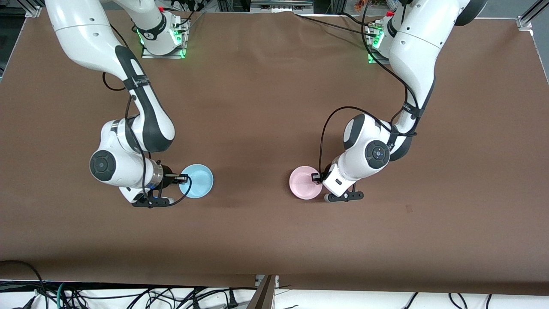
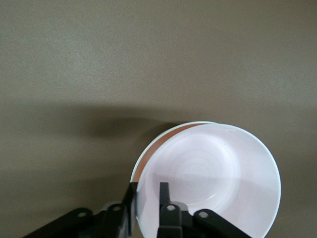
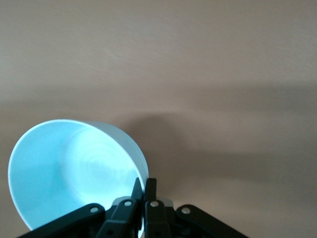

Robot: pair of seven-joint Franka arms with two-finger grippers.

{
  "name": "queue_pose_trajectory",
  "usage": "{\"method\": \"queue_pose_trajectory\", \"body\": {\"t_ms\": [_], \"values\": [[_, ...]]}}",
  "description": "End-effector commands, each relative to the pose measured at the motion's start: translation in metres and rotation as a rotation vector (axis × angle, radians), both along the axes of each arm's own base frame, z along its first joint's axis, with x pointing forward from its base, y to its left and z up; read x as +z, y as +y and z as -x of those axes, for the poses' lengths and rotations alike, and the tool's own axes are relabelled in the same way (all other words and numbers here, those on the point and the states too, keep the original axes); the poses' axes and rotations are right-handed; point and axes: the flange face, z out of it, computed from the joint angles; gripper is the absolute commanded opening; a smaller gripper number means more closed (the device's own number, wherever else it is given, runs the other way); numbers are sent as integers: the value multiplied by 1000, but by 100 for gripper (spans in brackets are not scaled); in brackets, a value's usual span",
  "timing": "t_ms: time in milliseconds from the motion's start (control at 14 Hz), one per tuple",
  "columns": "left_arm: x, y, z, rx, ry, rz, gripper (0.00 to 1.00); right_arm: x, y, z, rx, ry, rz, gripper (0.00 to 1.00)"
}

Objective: Stack pink and blue bowls on white bowl
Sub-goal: 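Lower the pink bowl into the white bowl while the right gripper grasps the blue bowl, then carry the blue bowl onto the pink bowl while the left gripper withdraws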

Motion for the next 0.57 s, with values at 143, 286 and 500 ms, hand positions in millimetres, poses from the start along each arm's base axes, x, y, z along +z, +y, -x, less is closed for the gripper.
{"method": "queue_pose_trajectory", "body": {"t_ms": [143,286,500], "values": [[35,18,-11,17,-7,-15,100,32,58,5,-87,11,-29,0],[45,26,-15,27,0,-11,100,40,67,4,-91,0,-38,0],[84,91,-29,78,36,-54,100,47,122,19,-186,24,-61,0]]}}
